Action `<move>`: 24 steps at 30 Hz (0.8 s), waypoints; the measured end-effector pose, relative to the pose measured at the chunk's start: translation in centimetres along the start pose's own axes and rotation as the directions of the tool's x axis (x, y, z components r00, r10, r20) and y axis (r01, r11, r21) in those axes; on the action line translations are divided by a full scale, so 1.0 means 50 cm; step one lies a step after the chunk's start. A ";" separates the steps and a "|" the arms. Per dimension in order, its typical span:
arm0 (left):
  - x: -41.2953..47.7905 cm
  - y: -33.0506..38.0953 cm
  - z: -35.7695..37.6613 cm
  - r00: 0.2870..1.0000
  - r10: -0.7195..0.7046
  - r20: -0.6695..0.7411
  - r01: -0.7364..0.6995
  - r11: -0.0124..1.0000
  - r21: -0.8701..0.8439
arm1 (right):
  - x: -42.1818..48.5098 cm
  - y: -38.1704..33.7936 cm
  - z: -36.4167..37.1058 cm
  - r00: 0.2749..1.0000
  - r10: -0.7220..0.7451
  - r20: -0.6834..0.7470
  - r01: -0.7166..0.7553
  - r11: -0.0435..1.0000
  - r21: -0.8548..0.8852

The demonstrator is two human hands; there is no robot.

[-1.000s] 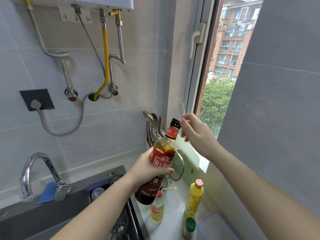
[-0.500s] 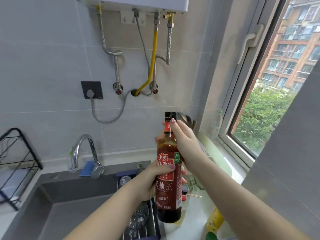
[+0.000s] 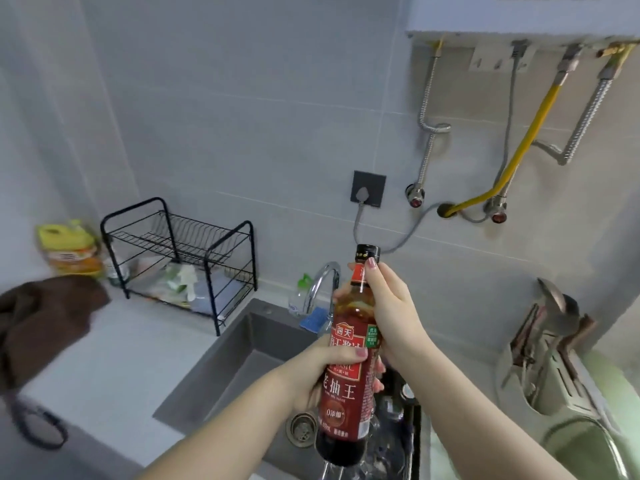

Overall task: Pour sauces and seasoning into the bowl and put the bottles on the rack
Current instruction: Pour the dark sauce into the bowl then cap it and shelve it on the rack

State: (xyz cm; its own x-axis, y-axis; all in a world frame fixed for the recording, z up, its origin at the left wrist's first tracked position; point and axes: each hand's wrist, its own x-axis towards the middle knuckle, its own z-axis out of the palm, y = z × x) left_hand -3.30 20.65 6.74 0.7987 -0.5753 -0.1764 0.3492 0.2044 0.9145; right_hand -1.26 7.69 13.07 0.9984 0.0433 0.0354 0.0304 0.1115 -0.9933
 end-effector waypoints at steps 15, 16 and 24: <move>-0.224 0.142 -0.419 0.991 0.100 -0.091 -0.098 0.995 0.029 | 0.111 0.017 0.493 0.983 -0.039 0.181 0.042 0.999 -0.013; -0.239 0.152 -0.451 0.990 0.104 -0.094 -0.103 0.994 0.025 | 0.121 0.023 0.529 0.981 -0.045 0.188 0.046 0.999 -0.004; -0.311 0.202 -0.664 0.984 0.116 -0.139 -0.117 0.993 0.001 | 0.213 0.070 0.743 0.967 -0.031 0.253 0.036 0.999 -0.014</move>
State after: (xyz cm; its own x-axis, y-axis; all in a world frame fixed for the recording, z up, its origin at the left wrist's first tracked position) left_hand 4.08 57.98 6.64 0.8939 -0.4324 -0.1180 0.2528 0.2690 0.9294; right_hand 7.71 45.41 14.06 0.9526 0.2895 0.0931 0.0669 0.0991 -0.9928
